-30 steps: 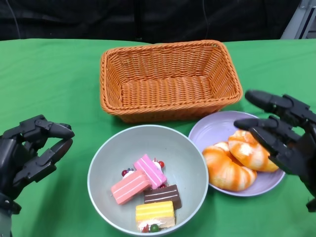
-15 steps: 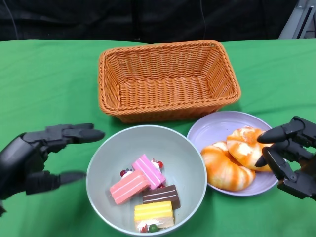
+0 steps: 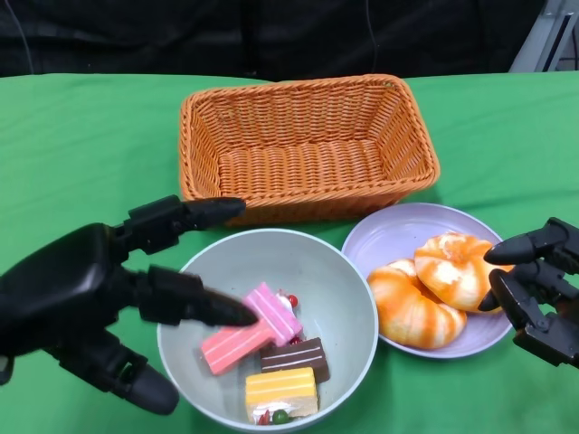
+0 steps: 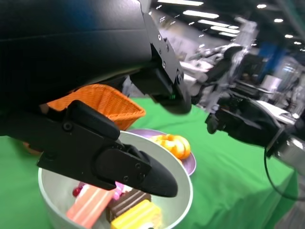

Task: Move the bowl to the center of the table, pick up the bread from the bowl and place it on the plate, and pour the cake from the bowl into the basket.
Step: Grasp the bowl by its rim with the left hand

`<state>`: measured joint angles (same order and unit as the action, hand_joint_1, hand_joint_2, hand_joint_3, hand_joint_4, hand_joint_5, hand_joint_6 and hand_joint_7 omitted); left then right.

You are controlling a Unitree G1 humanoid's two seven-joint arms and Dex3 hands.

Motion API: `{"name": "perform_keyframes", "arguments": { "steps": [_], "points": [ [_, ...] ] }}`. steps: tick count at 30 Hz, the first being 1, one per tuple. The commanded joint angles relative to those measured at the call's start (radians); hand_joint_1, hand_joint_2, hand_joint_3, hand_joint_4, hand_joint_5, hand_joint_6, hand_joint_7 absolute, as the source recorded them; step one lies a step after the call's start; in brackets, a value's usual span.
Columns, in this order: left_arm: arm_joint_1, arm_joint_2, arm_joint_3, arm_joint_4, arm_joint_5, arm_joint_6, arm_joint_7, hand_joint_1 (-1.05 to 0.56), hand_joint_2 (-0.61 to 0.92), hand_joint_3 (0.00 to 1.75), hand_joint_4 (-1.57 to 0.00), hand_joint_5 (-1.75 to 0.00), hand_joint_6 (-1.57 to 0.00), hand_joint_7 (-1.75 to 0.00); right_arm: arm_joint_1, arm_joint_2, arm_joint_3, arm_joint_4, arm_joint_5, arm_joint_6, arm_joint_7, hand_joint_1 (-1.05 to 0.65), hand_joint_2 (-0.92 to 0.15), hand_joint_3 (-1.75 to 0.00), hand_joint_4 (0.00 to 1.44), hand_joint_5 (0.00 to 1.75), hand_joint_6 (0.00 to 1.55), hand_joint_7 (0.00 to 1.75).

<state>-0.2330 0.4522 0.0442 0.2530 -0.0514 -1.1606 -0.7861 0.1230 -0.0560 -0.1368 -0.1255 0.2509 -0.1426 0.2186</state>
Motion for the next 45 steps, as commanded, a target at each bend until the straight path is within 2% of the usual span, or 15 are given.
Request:
{"name": "perform_keyframes", "arguments": {
  "steps": [1,3,8,16,27,31,40,44,45],
  "points": [
    [-0.075,0.035,-0.049,0.137,0.049,-0.192,0.033,-0.55,0.76,0.01,-1.02,-0.23,-1.07,-0.08,0.002,0.004,-0.015,-0.013,0.016,0.014,-0.018,-0.06,-0.73,-0.65,0.7,1.48,0.75,1.07],
    [-0.109,0.058,-0.083,0.192,0.076,-0.254,0.046,-0.53,0.78,0.01,-1.08,-0.19,-1.13,-0.06,0.004,0.004,-0.013,-0.015,0.016,0.017,-0.021,-0.06,-0.74,-0.65,0.69,1.48,0.74,1.08],
    [-0.177,0.106,-0.144,0.29,0.142,-0.349,0.087,-0.53,0.79,0.01,-1.16,-0.2,-1.18,-0.05,0.008,0.009,-0.005,-0.016,0.007,0.013,-0.026,-0.06,-0.74,-0.65,0.69,1.47,0.73,1.09],
    [-0.221,0.127,-0.128,0.369,0.281,-0.41,0.168,-0.59,0.77,0.0,-1.19,-0.2,-1.17,-0.01,0.009,0.013,0.002,-0.014,0.001,0.01,-0.031,-0.05,-0.73,-0.67,0.7,1.46,0.73,1.08],
    [-0.189,0.137,-0.109,0.321,0.453,-0.341,0.262,-0.57,0.77,0.0,-1.18,-0.16,-1.1,0.0,0.015,0.009,0.004,-0.016,-0.018,-0.01,-0.024,-0.06,-0.73,-0.64,0.71,1.42,0.75,1.05],
    [-0.188,0.132,-0.113,0.322,0.501,-0.332,0.304,-0.48,0.8,0.01,-1.21,-0.13,-1.12,-0.01,0.017,0.01,0.003,-0.018,-0.022,-0.014,-0.024,-0.07,-0.72,-0.63,0.71,1.42,0.76,1.04],
    [-0.186,0.127,-0.101,0.314,0.631,-0.305,0.412,-0.43,0.84,0.01,-1.28,-0.11,-1.15,-0.01,0.02,0.014,0.006,-0.022,-0.02,-0.019,-0.024,-0.06,-0.71,-0.64,0.72,1.41,0.77,1.02],
    [-0.187,0.117,-0.098,0.316,0.706,-0.287,0.478,-0.38,0.8,0.0,-1.34,-0.15,-1.18,-0.02,0.019,0.014,0.006,-0.016,-0.024,-0.032,-0.023,-0.07,-0.7,-0.66,0.72,1.41,0.77,1.02],
    [-0.188,0.116,-0.099,0.316,0.724,-0.284,0.496,-0.37,0.79,0.0,-1.31,-0.25,-1.18,-0.01,0.02,0.014,0.007,-0.017,-0.025,-0.032,-0.023,-0.07,-0.7,-0.66,0.72,1.4,0.77,1.02]
  ]
}}
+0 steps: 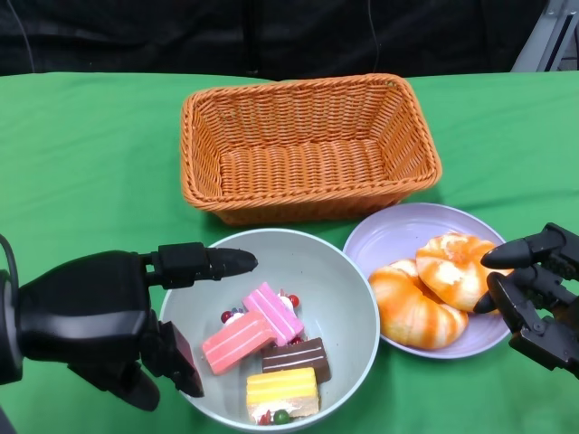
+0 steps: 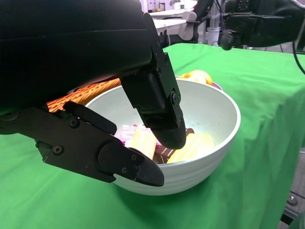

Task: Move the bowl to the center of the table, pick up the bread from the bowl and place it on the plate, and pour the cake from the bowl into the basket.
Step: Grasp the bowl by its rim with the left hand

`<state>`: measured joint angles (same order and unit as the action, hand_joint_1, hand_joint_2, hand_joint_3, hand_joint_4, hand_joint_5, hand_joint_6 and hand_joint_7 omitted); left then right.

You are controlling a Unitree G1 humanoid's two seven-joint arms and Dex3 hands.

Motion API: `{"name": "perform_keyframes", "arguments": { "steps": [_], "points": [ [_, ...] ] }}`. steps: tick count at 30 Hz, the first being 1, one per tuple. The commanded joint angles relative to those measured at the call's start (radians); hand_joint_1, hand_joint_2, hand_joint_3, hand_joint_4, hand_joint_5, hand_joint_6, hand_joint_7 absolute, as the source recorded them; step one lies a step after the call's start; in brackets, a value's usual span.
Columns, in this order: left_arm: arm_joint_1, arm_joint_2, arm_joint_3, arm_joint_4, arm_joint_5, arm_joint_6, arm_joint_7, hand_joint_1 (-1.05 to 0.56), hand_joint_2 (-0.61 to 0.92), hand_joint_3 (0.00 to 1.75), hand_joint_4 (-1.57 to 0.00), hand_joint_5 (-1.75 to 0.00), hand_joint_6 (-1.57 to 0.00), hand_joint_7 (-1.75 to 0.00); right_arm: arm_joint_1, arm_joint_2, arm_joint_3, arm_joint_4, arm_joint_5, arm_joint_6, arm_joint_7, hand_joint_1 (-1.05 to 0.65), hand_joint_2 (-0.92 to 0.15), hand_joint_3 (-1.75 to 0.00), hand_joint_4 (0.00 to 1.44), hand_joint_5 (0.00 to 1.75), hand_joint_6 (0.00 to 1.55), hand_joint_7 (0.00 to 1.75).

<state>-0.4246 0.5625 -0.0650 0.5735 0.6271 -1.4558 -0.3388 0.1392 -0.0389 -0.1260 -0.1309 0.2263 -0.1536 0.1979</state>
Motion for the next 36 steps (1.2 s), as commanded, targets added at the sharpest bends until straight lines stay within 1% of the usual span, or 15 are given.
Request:
{"name": "perform_keyframes", "arguments": {
  "steps": [1,2,3,5,7,8,10,11,13,14,15,17,20,27,36],
  "points": [
    [0.003,0.004,0.009,-0.005,0.063,0.015,0.068,-0.36,0.78,0.0,-1.21,-0.49,-1.19,-0.01,0.004,-0.003,-0.004,-0.012,-0.001,-0.021,-0.003,-0.07,-0.69,-0.67,0.73,1.4,0.78,1.02],
    [0.002,0.003,0.006,-0.005,0.081,0.021,0.087,-0.35,0.77,0.0,-1.07,-0.81,-1.2,0.0,0.005,-0.004,-0.003,-0.013,0.001,-0.02,-0.001,-0.07,-0.69,-0.68,0.72,1.4,0.78,1.02],
    [0.001,0.003,0.003,-0.005,0.097,0.025,0.105,-0.34,0.77,0.0,-1.0,-0.97,-1.2,0.0,0.005,-0.005,-0.003,-0.013,0.003,-0.02,0.0,-0.07,-0.69,-0.68,0.72,1.4,0.78,1.01],
    [-0.004,0.003,-0.006,-0.01,0.134,0.038,0.141,-0.32,0.77,0.0,-0.92,-1.14,-1.2,0.0,0.007,-0.005,-0.002,-0.016,0.001,-0.019,-0.001,-0.06,-0.69,-0.7,0.71,1.4,0.77,1.01],
    [-0.006,0.003,-0.014,-0.019,0.18,0.054,0.184,-0.32,0.77,0.0,-0.9,-1.16,-1.19,0.0,0.008,-0.005,0.0,-0.02,-0.007,-0.02,-0.006,-0.06,-0.69,-0.7,0.71,1.4,0.77,1.01],
    [-0.007,0.005,-0.019,-0.023,0.199,0.061,0.205,-0.32,0.77,0.0,-0.93,-1.08,-1.19,0.0,0.008,-0.005,0.0,-0.02,-0.009,-0.021,-0.007,-0.06,-0.68,-0.7,0.71,1.4,0.77,1.01],
    [-0.006,0.009,-0.036,-0.035,0.232,0.091,0.233,-0.32,0.78,0.0,-0.95,-1.03,-1.19,0.0,0.007,-0.005,0.0,-0.022,-0.008,-0.019,-0.007,-0.06,-0.68,-0.7,0.72,1.4,0.77,1.01],
    [-0.005,0.012,-0.047,-0.043,0.247,0.109,0.243,-0.34,0.79,0.0,-0.98,-0.83,-1.15,0.0,0.007,-0.004,0.0,-0.023,-0.006,-0.018,-0.008,-0.05,-0.68,-0.71,0.72,1.4,0.77,1.01],
    [0.0,0.02,-0.07,-0.066,0.272,0.154,0.258,-0.36,0.8,0.0,-1.03,-0.68,-1.14,0.0,0.007,-0.004,0.0,-0.026,-0.005,-0.014,-0.01,-0.04,-0.67,-0.72,0.72,1.4,0.77,1.01],
    [0.005,0.025,-0.081,-0.081,0.282,0.18,0.259,-0.39,0.8,0.0,-1.05,-0.5,-1.1,0.0,0.007,-0.004,0.0,-0.028,-0.007,-0.013,-0.011,-0.04,-0.67,-0.72,0.72,1.4,0.77,1.01],
    [0.01,0.03,-0.094,-0.098,0.294,0.208,0.259,-0.42,0.8,0.0,-1.1,-0.29,-1.06,0.0,0.008,-0.004,0.001,-0.03,-0.007,-0.014,-0.012,-0.05,-0.67,-0.73,0.72,1.4,0.77,1.01],
    [0.017,0.041,-0.118,-0.125,0.311,0.253,0.262,-0.45,0.8,0.0,-1.07,-0.11,-1.0,0.0,0.008,-0.005,0.001,-0.032,-0.008,-0.015,-0.013,-0.05,-0.67,-0.73,0.72,1.4,0.77,1.01],
    [0.023,0.059,-0.153,-0.157,0.325,0.301,0.268,-0.49,0.82,0.01,-1.02,-0.03,-0.92,0.0,0.008,-0.005,0.0,-0.033,-0.007,-0.014,-0.015,-0.05,-0.66,-0.73,0.72,1.4,0.78,1.01],
    [0.037,0.093,-0.216,-0.195,0.322,0.367,0.29,-0.52,0.82,0.0,-0.98,0.0,-0.87,0.0,0.011,-0.004,-0.002,-0.047,0.001,0.0,-0.02,-0.06,-0.66,-0.72,0.74,1.38,0.8,0.99],
    [0.051,0.142,-0.24,-0.209,0.282,0.395,0.29,-0.59,0.81,0.0,-0.95,0.0,-0.83,0.0,0.008,-0.012,-0.005,-0.044,0.008,-0.001,-0.012,-0.07,-0.69,-0.69,0.73,1.38,0.8,0.97]
  ]
}}
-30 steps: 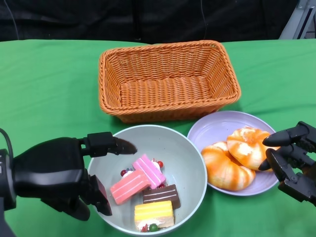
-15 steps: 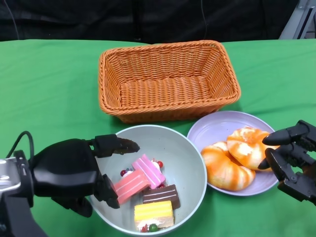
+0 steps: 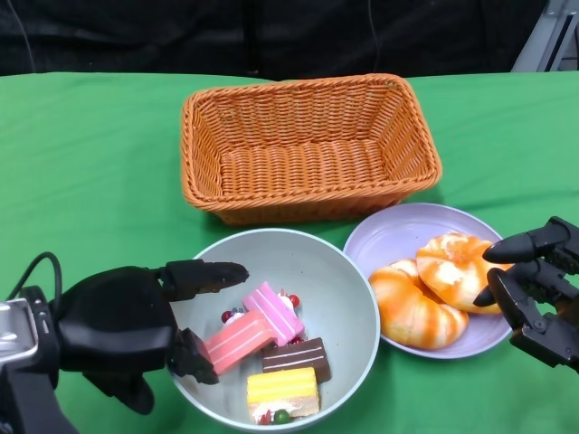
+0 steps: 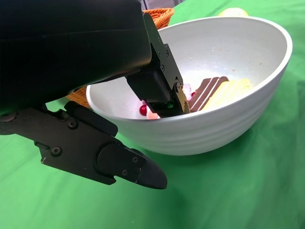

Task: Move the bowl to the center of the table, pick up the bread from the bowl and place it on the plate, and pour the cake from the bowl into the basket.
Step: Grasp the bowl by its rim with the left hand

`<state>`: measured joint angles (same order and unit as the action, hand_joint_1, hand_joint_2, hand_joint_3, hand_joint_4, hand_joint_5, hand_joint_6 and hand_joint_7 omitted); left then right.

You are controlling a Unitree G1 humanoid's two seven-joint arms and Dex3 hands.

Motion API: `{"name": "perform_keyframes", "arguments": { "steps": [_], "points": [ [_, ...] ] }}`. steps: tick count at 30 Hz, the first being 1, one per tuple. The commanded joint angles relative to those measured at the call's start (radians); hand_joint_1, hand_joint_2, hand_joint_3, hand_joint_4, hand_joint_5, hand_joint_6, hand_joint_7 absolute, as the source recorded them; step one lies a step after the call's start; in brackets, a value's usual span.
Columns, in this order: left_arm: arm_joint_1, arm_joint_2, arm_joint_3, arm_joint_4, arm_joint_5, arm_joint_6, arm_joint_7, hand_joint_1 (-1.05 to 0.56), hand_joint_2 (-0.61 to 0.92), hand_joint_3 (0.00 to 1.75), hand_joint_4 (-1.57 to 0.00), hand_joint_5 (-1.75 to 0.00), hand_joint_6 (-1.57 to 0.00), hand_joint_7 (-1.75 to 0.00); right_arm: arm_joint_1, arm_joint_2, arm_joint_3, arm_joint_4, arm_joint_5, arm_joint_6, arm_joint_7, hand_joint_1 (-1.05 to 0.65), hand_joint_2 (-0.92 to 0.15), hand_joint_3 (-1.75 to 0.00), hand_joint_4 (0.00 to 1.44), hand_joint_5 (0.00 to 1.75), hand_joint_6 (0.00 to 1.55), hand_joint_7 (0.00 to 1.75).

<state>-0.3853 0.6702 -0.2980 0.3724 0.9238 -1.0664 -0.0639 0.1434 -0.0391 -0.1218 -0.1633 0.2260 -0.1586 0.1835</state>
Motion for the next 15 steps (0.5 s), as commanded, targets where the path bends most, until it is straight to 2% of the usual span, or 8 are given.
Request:
{"name": "perform_keyframes", "arguments": {
  "steps": [1,9,15],
  "points": [
    [0.014,0.037,-0.008,-0.008,-0.016,0.009,0.017,-0.59,0.81,0.0,-0.95,0.0,-0.83,0.0,0.004,-0.012,-0.009,-0.012,0.008,0.004,0.003,-0.07,-0.69,-0.68,0.73,1.38,0.8,0.97],
    [0.022,0.024,-0.025,0.041,0.045,0.009,0.196,-0.44,0.81,0.0,-1.03,-0.03,-0.93,-0.03,0.009,-0.006,-0.012,-0.035,0.013,0.034,-0.009,-0.05,-0.7,-0.65,0.74,1.38,0.81,0.96],
    [0.01,0.023,-0.072,0.065,0.086,0.056,0.249,-0.39,0.83,0.0,-1.08,-0.03,-0.97,-0.03,0.008,-0.005,-0.012,-0.03,0.013,0.029,-0.005,-0.06,-0.7,-0.65,0.73,1.39,0.81,0.96]
  ]
}}
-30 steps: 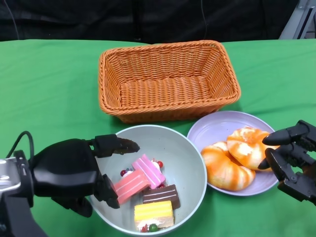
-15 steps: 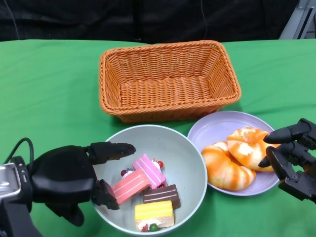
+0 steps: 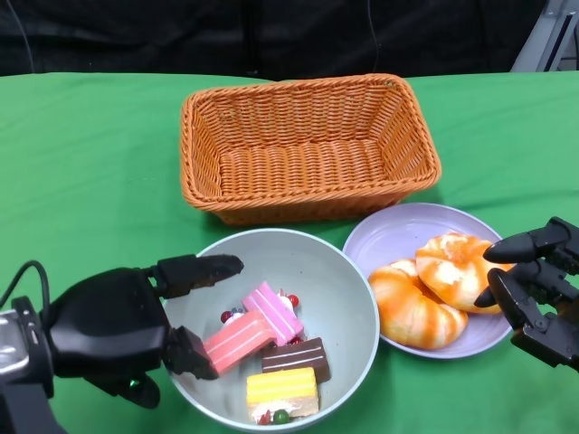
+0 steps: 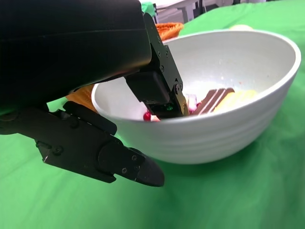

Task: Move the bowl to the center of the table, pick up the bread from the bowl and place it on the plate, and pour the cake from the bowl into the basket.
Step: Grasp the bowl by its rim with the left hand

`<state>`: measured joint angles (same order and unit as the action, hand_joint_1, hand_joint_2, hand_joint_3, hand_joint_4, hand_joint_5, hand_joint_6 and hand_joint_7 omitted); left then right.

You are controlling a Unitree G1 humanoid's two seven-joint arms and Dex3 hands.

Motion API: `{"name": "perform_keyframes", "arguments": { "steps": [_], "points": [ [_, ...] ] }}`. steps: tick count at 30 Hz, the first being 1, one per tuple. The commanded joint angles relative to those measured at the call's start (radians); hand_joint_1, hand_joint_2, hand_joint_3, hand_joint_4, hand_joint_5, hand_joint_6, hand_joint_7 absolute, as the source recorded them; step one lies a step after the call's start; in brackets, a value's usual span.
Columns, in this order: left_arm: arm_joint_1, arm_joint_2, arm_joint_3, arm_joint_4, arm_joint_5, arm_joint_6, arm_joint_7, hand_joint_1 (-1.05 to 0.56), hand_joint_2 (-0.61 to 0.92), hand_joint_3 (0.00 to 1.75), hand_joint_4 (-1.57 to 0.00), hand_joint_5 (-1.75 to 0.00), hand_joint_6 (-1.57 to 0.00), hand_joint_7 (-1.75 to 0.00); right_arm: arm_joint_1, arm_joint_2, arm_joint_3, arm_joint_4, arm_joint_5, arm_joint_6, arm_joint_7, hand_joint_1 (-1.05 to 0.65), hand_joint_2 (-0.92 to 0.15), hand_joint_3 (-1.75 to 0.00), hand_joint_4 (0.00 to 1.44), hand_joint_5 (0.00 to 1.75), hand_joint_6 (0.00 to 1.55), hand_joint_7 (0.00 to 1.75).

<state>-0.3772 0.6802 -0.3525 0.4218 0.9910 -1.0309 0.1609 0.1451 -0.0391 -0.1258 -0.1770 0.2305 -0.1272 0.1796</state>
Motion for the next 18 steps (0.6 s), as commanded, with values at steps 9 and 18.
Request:
{"name": "perform_keyframes", "arguments": {
  "steps": [9,18],
  "points": [
    [-0.023,0.008,-0.08,0.058,0.045,0.075,0.078,-0.38,0.81,0.0,-1.08,-0.01,-0.98,-0.01,0.006,-0.005,-0.008,-0.016,0.008,-0.006,0.001,-0.08,-0.69,-0.65,0.73,1.41,0.81,0.98],
    [-0.048,-0.016,-0.144,0.108,0.071,0.132,0.144,-0.4,0.81,0.0,-1.08,-0.01,-0.96,0.0,0.009,-0.003,-0.007,-0.02,0.009,-0.005,-0.001,-0.07,-0.7,-0.64,0.74,1.4,0.81,0.98]
  ]
}}
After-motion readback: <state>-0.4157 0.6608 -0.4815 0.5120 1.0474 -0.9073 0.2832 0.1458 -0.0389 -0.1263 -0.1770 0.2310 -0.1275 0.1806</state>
